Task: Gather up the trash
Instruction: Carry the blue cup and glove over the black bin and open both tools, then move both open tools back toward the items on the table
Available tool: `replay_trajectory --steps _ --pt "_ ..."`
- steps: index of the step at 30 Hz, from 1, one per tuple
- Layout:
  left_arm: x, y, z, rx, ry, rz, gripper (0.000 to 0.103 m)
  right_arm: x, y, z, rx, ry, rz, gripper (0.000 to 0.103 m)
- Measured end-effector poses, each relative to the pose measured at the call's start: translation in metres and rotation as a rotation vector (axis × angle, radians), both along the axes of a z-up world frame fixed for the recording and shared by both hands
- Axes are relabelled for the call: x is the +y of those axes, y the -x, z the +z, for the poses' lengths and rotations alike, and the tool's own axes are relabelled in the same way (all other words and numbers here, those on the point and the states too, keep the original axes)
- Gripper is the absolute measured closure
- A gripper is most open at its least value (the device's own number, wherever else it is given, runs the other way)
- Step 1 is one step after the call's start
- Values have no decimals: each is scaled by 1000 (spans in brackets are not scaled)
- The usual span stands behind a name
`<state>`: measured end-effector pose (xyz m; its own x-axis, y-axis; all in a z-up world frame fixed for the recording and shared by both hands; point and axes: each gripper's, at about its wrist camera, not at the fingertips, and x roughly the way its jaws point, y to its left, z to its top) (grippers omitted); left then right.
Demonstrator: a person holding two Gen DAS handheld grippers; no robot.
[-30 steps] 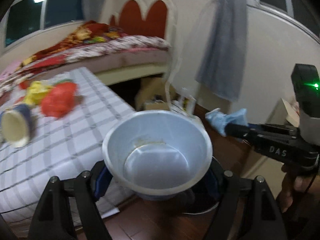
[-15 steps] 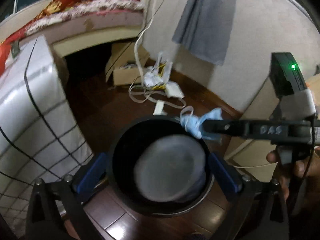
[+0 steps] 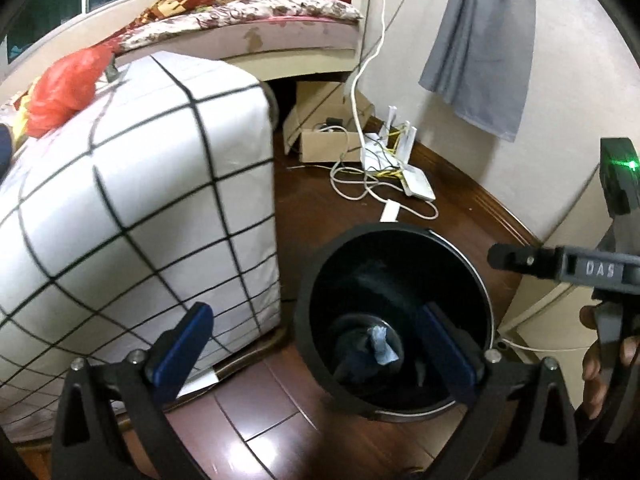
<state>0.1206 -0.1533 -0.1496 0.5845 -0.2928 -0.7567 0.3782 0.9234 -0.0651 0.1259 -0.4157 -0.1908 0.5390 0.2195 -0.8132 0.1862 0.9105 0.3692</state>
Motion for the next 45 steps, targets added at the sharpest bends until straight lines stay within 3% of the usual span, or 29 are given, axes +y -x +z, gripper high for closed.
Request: replay_trajectory --steps 6,14,24,33,39,45 --pt "9 0 14 -35 -14 33 1 20 8 14 -36 135 33 11" --pt "22 9 25 -62 -25 61 1 51 21 46 -135 307 73 7" --pt "68 21 56 -130 -8 141 1 96 27 75 -210 335 145 7" --pt "143 19 86 -205 -24 313 1 174 15 111 -343 331 299 7" --pt "197 -15 100 -256 -33 466 1 218 -11 133 -400 325 361 7" --pt "215 -60 92 -271 -40 542 1 258 -56 143 -431 335 411 7"
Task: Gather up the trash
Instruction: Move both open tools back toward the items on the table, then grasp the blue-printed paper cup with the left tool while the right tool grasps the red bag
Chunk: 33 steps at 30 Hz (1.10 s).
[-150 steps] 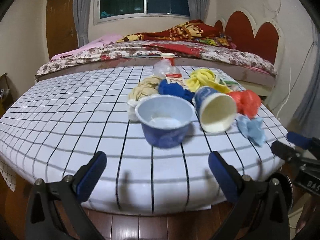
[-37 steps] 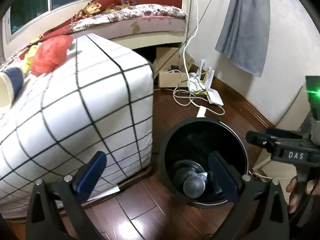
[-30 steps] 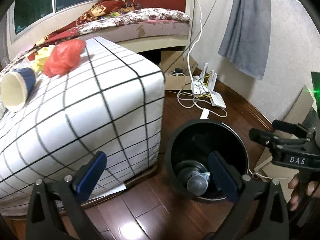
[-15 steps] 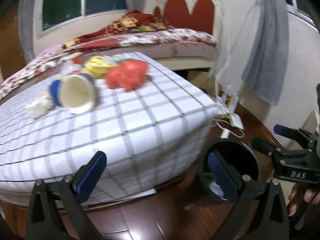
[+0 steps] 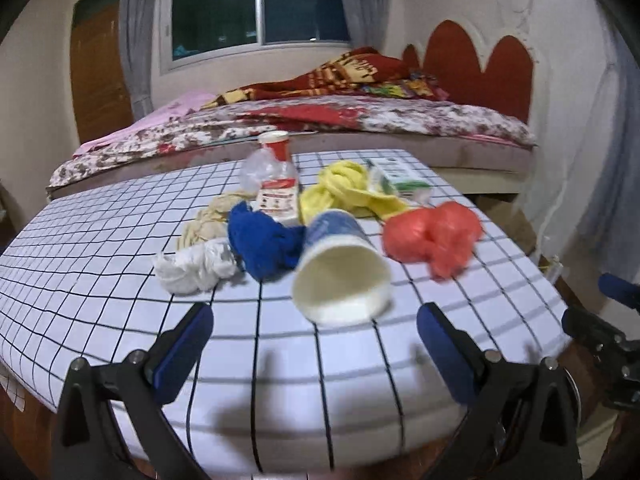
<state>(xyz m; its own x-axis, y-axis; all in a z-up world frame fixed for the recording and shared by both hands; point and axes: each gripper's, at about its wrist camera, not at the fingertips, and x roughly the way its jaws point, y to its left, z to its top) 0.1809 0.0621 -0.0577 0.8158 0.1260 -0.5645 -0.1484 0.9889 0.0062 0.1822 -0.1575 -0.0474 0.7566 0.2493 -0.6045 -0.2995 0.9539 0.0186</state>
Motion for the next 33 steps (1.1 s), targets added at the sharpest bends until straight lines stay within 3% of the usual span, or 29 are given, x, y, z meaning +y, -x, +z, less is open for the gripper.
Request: replay_trajectory --steps 9,11,17,18,20,21,22,23,25,28,33 --pt "9 -35 -18 49 104 -3 1 27 -65 -9 48 -12 79 7" --pt "9 -40 -17 51 108 -12 4 32 -78 -9 57 -23 101 7" --pt "13 -51 -20 83 130 -47 27 48 -127 -10 107 -82 127 7" --pt "13 -53 -21 91 130 -52 32 53 -135 -13 128 -89 135 9" --pt "13 -54 -22 95 131 -62 33 63 -148 -22 176 -84 161 23" --pt "13 -54 -22 93 132 -65 34 68 -151 -27 203 -77 172 36" --pt "14 -54 -22 91 132 -69 36 71 -154 -32 228 -76 189 41" --pt "14 -53 -21 86 132 -72 37 73 -153 -36 243 -82 212 44" --pt "13 -52 -20 78 131 -80 43 77 -148 -35 237 -76 239 61" --pt "9 -49 -17 62 132 -102 47 78 -138 -37 222 -57 248 69" --pt "1 -38 -13 30 113 -129 48 64 -113 -31 141 -40 188 70"
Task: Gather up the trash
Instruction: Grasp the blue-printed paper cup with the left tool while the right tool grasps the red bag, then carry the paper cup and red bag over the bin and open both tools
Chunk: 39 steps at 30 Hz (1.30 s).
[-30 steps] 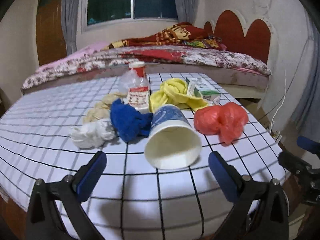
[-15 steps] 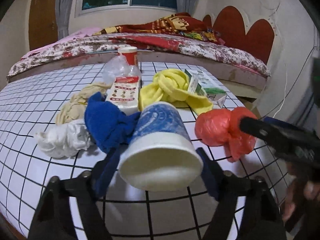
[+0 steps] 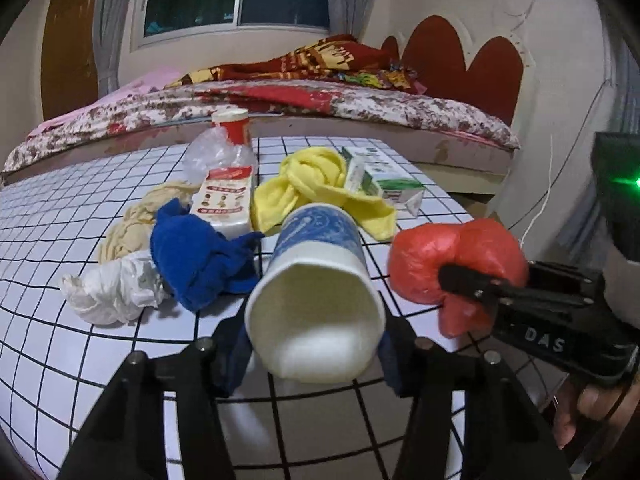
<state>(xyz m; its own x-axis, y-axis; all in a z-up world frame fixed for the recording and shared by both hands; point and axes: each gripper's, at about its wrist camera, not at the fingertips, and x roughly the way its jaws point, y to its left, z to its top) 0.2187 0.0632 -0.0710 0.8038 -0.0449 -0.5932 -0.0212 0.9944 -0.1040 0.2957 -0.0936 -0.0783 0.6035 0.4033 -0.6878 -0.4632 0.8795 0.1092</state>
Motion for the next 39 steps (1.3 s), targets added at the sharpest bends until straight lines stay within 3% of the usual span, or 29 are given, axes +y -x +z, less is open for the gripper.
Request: replay_trajectory --steps 13,20,34,39 --pt "-29 45 19 -74 -11 -59 48 -71 71 35 -140 1 -141 70" --pt "-62 73 29 -96 -27 -140 48 -112 115 43 -189 20 -226 70" --pt "-118 110 30 -107 -42 -266 48 -181 183 46 -245 64 -345 70" --pt "-144 120 25 -101 -53 -332 48 -207 194 34 -212 58 -381 69"
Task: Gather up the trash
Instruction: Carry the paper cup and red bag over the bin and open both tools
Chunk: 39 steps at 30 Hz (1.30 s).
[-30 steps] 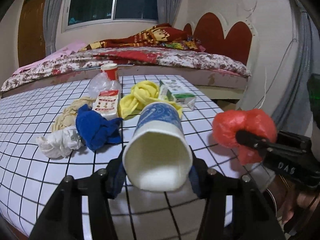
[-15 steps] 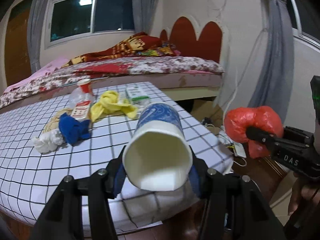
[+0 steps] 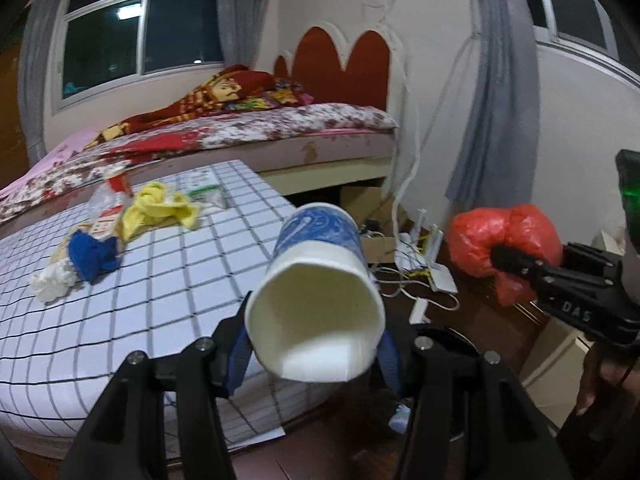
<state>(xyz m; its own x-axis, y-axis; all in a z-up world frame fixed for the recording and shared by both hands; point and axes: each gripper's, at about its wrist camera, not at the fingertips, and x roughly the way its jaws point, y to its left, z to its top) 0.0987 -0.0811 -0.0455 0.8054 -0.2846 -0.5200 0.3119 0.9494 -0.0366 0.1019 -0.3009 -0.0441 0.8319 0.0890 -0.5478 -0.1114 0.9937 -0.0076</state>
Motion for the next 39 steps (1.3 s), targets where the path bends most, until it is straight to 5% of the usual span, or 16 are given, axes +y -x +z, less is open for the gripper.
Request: replay_trajectory --steps 11,29,32,33,34,35,39 --pt "-54 14 -22 51 -39 -139 48 -50 17 -48 112 -38 -91 69" --pt "-111 -25 -110 338 -50 -281 48 -88 -10 -120 361 -83 -117 67" --pt "-116 -30 -115 359 -26 -278 25 -86 -20 -135 398 -65 -102 67" --pt "-116 -31 -117 362 -21 -261 9 -87 -24 -140 412 -49 -103 54" --pt "-113 -33 -118 367 -8 -247 4 -90 -30 -151 446 -23 -133 24" --pt "-108 -33 -118 371 13 -228 4 -95 -32 -158 461 -24 -152 15" --pt "-86 -36 -121 374 19 -144 1 -110 -31 -168 493 -30 -211 6"
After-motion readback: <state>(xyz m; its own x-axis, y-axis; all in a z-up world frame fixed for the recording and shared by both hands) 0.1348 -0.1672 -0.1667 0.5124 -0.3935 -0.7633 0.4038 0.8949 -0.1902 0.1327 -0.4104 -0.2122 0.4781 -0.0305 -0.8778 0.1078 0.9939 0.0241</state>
